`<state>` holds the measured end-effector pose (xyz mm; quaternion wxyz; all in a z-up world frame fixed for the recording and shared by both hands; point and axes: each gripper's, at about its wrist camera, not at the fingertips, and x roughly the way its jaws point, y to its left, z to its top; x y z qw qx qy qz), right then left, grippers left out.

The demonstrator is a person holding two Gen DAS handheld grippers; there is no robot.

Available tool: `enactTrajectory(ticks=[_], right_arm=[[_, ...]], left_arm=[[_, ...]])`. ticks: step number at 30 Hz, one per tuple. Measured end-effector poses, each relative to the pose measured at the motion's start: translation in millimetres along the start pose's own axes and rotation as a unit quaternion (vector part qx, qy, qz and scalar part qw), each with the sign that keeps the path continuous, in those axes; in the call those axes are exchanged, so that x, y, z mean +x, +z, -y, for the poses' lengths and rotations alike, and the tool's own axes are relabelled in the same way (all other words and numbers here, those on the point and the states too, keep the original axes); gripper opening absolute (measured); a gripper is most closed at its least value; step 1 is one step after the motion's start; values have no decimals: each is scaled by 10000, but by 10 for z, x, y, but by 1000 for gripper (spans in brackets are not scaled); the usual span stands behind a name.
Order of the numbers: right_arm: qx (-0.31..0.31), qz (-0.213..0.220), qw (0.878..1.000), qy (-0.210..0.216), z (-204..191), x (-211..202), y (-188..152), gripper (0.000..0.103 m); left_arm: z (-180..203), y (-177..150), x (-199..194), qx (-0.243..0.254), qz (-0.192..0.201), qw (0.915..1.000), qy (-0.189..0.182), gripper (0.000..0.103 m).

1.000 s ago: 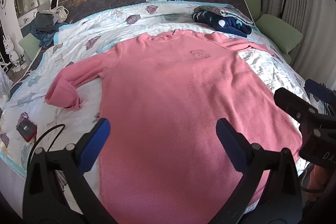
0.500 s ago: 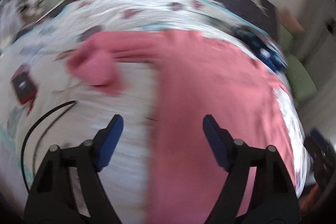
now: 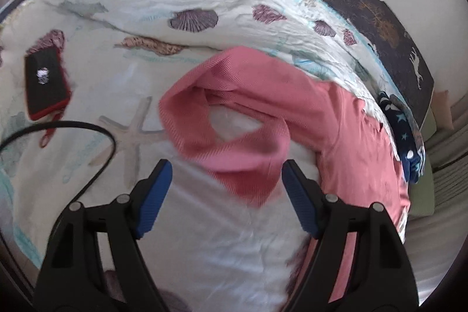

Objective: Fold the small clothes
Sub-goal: 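Grasp the pink sweater sleeve cuff with the left gripper and fold it across the body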

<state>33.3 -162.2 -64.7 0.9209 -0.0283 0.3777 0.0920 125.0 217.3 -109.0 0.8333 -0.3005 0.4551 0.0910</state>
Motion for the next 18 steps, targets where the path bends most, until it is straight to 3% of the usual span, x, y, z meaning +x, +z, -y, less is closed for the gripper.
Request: enactTrajectory(ticks=[2,3,4,5,8,10,13,15,18], right_arm=[[-13,-14,10000,-31,5,35,18,51],[-7,-25,10000,-37,13,52,23,51],[-2,-39,10000,-39,21,75,33,51],[10,-64,10000,-32,38,94,36,51],[1,-105,9999,-37,66,134,40,51],[0,-101,9999,-40,98,141,40,51],[120,-47,9999,-41,197,128,45,51],[275,-31,9996,-31,290,119,41,51],[486,-41,9988,-62,428,86,-4,51]], left_arm=[[-45,92,121,-260,-131,9995,-80,75],[-78,135,155,-367,-118,9991,-162,65],[-98,173,180,-424,-86,9988,-236,18],[-107,204,195,-458,-98,9985,-274,6],[-24,358,122,-326,163,9993,-29,4],[193,491,-27,96,524,9985,148,4],[739,655,-346,875,1020,9909,49,4],[1195,695,-527,1368,1172,9834,-209,5],[1891,578,-698,1914,887,9708,-1138,5]])
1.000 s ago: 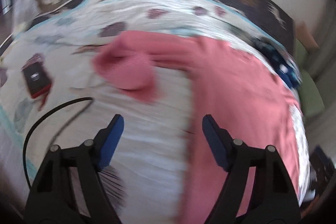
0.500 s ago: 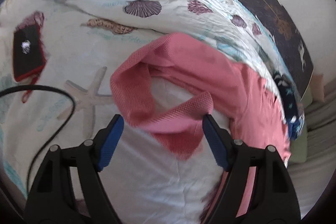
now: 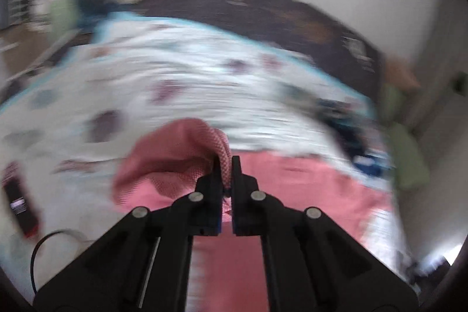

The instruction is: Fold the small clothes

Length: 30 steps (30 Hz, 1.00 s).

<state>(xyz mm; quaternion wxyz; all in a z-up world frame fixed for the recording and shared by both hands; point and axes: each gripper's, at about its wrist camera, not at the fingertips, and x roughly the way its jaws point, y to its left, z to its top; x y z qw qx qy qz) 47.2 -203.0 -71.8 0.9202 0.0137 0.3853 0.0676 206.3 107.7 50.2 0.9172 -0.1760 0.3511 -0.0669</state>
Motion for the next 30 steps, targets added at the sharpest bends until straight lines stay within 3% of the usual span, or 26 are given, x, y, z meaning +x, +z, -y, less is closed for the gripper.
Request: enactTrajectory(ticks=[2,4,5,7,12,15,18,23,27,30], right_arm=[[143,-26,9999,-47,118,-17,-28,51],[280,-51,9996,-85,242,-41,-42,51],[344,-56,9993,-95,289,-57,-42,51],[478,-42,9988,-120,416,-107,-46,51],[563,20,9984,-32,645,-189,-41,54],[913,-63,9942,564,819,-111,12,54],[1383,-193,9827,1215,1050,31,97,54],[1812,-291,9671,1760,1297,299,304,54],[1419,-478,9771,1510,1249,570,526,54],[1523,-618,9756,1455,1245,813,641,54]], left_arm=[[560,10,104,405,-335,9964,-668,5],[1042,-92,265,838,-787,9859,-1219,10],[1203,-164,351,990,-1037,9795,-1417,25],[1438,-343,478,1210,-1431,9703,-1533,39],[1316,-588,348,1206,-1221,9785,-1140,44],[993,-729,265,1059,-913,9888,-529,51],[516,-945,270,747,-983,9923,-44,51],[87,-1212,427,633,-1248,9893,405,51],[-18,-1310,617,858,-1441,9839,623,51],[-170,-1326,801,633,-1580,9821,809,51]])
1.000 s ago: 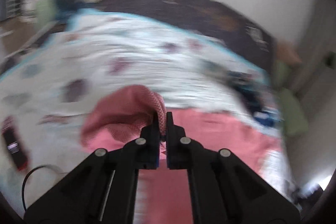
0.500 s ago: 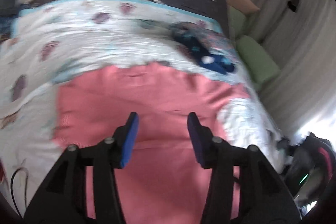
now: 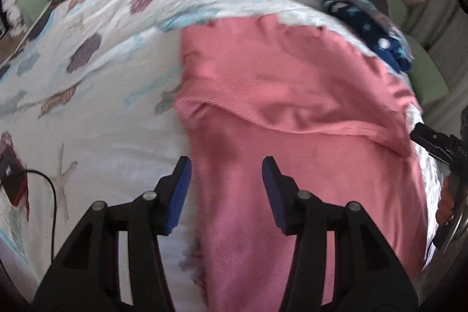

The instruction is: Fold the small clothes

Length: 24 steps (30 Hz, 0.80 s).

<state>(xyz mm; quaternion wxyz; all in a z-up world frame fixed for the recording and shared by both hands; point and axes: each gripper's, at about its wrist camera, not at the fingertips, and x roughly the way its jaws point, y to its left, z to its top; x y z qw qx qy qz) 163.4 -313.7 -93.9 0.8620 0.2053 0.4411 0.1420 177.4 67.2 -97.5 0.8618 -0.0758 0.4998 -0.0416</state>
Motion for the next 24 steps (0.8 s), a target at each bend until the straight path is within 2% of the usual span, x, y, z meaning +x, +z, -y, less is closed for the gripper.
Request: enactTrajectory(ticks=[2,4,6,8,10,13,16,18,19,20,23,24], right_arm=[[96,-100,9999,-32,39,149,82,54],[209,-115,9996,-174,87,251,133,54],[234,-91,9996,-140,108,327,158,46],[68,-181,9998,-100,69,373,165,6],[1,-281,9996,52,13,382,176,6],[-397,444,9982,25,-192,59,266,6],[-331,1057,9937,176,-216,-251,440,6],[-353,1324,9904,-184,-151,-341,531,6],[-309,1284,9904,-402,-48,-306,567,7],[-218,1108,9926,-444,39,-225,570,10],[140,247,9973,-673,322,131,478,11],[204,175,9966,-776,387,181,424,11]], left_arm=[[-88,13,78,-160,8,9997,172,51],[-145,31,116,-268,76,9994,196,51],[-198,65,145,-397,177,9988,212,51],[-233,102,164,-485,259,9977,384,51],[-265,128,173,-550,321,9968,477,51],[-302,141,202,-613,344,9963,503,52],[-286,125,234,-538,332,9963,584,53],[-277,110,228,-497,398,9956,692,59],[-282,103,228,-500,418,9950,762,61],[-295,90,229,-529,432,9939,861,62],[-360,58,217,-693,456,9932,817,62],[-376,48,209,-737,458,9929,816,62]])
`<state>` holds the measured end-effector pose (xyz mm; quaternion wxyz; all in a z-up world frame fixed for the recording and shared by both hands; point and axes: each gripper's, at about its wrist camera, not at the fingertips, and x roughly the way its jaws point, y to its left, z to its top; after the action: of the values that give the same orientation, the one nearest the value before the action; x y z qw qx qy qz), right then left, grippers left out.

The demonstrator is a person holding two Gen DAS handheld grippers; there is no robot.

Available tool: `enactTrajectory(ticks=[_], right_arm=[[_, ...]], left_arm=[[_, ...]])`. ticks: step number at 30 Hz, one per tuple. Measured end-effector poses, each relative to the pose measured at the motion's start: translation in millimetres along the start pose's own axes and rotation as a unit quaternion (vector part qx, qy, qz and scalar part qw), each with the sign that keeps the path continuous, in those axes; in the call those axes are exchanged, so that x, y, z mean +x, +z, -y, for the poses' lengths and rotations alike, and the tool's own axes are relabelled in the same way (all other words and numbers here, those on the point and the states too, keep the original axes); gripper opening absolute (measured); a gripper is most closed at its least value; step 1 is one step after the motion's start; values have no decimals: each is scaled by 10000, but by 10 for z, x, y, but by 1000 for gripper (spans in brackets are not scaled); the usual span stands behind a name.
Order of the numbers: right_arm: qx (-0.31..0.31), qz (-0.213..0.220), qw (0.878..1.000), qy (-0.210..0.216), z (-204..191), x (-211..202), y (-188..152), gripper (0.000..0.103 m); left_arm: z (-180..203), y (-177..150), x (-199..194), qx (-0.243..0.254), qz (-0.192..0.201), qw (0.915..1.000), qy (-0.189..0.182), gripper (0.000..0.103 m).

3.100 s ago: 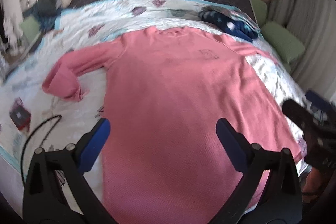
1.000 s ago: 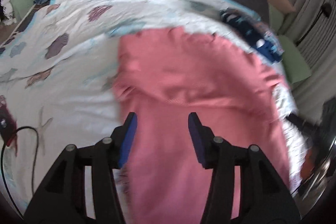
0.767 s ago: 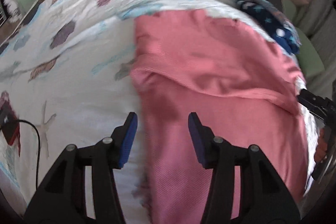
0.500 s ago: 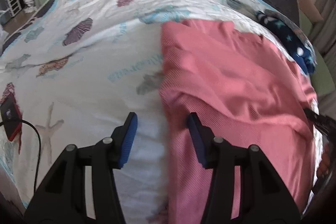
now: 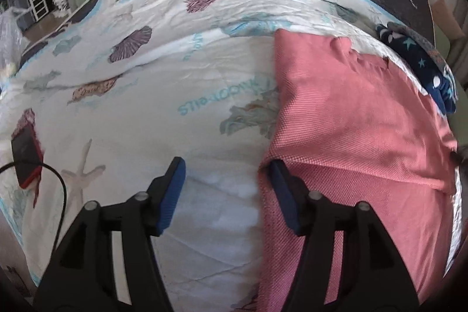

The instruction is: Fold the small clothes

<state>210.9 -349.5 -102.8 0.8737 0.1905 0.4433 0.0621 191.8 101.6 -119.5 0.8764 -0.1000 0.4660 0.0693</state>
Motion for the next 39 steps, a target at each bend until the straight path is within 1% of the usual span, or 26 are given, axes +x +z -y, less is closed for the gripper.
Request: enactTrajectory(ticks=[1,3,5,6,7,9,11,12,14,15,17,18,19,20,21,22,24,25,27,28,29,31,33,36,37,39], right_arm=[[44,24,10000,-32,36,12,-30,12],[227,174,9995,149,123,-66,-74,19],[353,417,9985,48,175,-221,-100,37],[313,543,9980,-13,172,-299,-108,38],[224,656,9976,-80,153,-390,-115,38],[70,729,9973,-29,97,-511,-130,39],[-181,653,9968,424,-34,-548,-172,39],[-307,549,9960,631,-114,-537,-196,39],[-587,316,9932,951,-355,-427,-232,30],[-689,235,9921,1020,-433,-365,-260,26],[-777,68,9936,821,-523,-170,-299,23],[-766,-14,9949,650,-536,-75,-316,23],[-741,-129,9965,354,-509,59,-332,22],[-692,-222,9974,4,-447,185,-363,17],[-584,-216,9980,50,-379,238,-384,17],[-440,-146,9986,248,-316,211,-388,17],[-130,-82,9977,655,-159,52,-355,20],[73,78,9968,788,-17,-53,-293,22],[454,465,9958,649,260,-206,-192,36],[733,672,9942,418,438,-275,-132,53],[1142,935,9889,162,683,-352,-66,62],[1903,1149,9750,-33,1162,-409,38,62],[2488,1065,9627,34,1551,-398,89,62],[3146,1133,9415,430,2018,-330,162,60],[3300,1219,9350,446,2125,-332,190,60],[3541,1466,9233,233,2312,-355,249,61]], left_arm=[[-12,-6,-10,-15,-2,10000,3,62],[-16,-21,-45,27,2,10000,63,62],[-22,-21,-105,29,50,9997,217,62],[-33,-17,-145,-1,89,9996,264,62],[-49,-13,-201,-70,156,9996,246,60],[-52,4,-377,-256,387,9989,-68,58],[63,50,-527,-173,515,9967,-602,49],[144,74,-571,-80,542,9951,-822,47],[396,129,-606,236,530,9891,-1354,43],[484,142,-589,338,516,9874,-1457,42],[720,160,-446,670,442,9850,-1528,40],[792,161,-351,798,377,9863,-1392,38],[854,153,-145,946,247,9908,-936,36],[853,138,-21,972,154,9930,-648,35],[785,118,170,909,-7,9946,-493,35],[715,105,135,775,198,9944,-696,36],[656,119,67,673,153,9944,-794,35],[643,132,47,668,146,9946,-780,35],[655,132,-30,657,164,9951,-725,35],[665,136,-70,647,189,9947,-776,36],[702,130,-126,660,239,9938,-863,36],[781,120,-196,761,300,9920,-966,36],[866,87,-242,894,316,9898,-1068,38],[1018,48,-245,1127,243,9874,-1085,39],[1045,37,-242,1154,220,9870,-1094,39],[1081,23,-230,1164,157,9867,-1124,39]])
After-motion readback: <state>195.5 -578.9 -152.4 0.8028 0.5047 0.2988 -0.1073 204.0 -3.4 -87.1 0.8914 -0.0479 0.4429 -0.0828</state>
